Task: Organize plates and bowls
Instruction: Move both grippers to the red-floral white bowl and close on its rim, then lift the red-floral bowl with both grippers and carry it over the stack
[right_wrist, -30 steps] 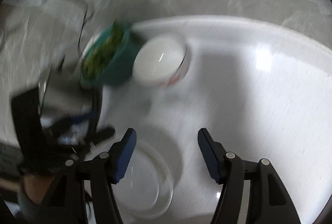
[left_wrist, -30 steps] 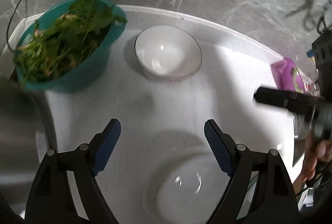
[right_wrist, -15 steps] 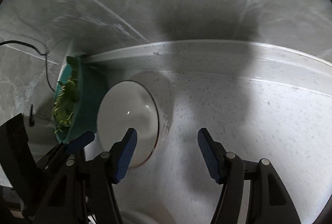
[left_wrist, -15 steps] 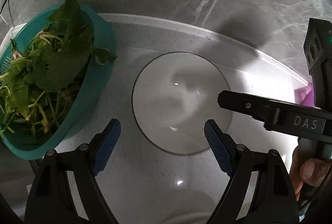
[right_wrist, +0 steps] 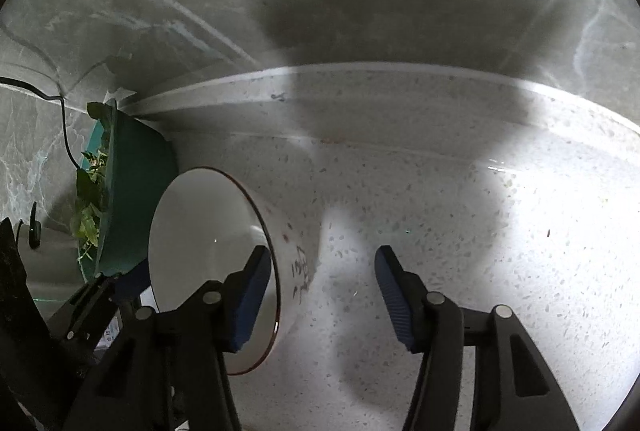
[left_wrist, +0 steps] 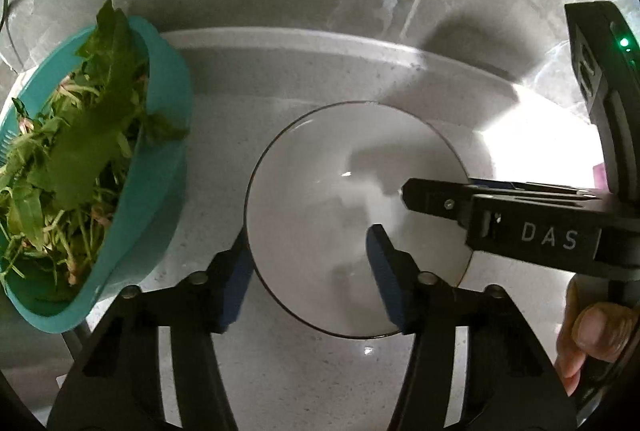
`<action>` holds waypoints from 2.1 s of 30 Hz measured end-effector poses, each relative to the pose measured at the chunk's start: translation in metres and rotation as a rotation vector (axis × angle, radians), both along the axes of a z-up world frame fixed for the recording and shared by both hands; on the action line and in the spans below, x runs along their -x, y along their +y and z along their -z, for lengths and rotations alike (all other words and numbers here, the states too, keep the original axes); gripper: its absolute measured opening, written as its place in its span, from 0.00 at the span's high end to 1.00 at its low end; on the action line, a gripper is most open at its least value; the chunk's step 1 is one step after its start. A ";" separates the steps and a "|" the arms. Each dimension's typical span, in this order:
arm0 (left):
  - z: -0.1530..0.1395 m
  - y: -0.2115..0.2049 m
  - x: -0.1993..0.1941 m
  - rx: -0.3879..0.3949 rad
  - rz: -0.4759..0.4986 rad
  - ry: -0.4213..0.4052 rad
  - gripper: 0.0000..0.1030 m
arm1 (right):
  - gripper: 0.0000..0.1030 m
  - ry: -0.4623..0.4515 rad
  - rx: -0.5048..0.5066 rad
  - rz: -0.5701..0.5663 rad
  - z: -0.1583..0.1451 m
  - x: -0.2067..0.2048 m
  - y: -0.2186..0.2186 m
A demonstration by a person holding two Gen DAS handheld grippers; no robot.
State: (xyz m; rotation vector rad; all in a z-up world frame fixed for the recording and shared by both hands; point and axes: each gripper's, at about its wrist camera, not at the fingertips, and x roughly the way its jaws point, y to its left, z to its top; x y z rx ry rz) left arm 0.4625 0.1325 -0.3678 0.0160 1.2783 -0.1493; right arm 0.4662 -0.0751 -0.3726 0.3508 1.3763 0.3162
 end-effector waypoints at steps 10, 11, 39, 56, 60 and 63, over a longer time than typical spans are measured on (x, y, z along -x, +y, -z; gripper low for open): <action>0.026 0.020 -0.013 0.072 -0.029 0.080 0.89 | 0.86 -0.014 0.048 -0.088 0.000 0.004 0.022; 0.027 0.019 -0.013 0.069 -0.026 0.081 0.89 | 0.86 -0.016 0.043 -0.085 0.000 0.005 0.021; -0.069 0.029 0.110 0.073 -0.010 -0.065 0.89 | 0.86 -0.152 0.008 -0.173 -0.102 0.121 0.017; -0.041 0.043 0.251 0.071 -0.037 0.014 0.88 | 0.85 -0.114 0.052 -0.271 -0.082 0.223 0.050; -0.029 0.039 0.260 0.067 -0.033 0.029 0.88 | 0.85 -0.092 0.063 -0.264 -0.073 0.234 0.044; -0.023 0.036 0.263 0.047 -0.027 0.023 0.88 | 0.86 -0.076 0.069 -0.259 -0.065 0.239 0.042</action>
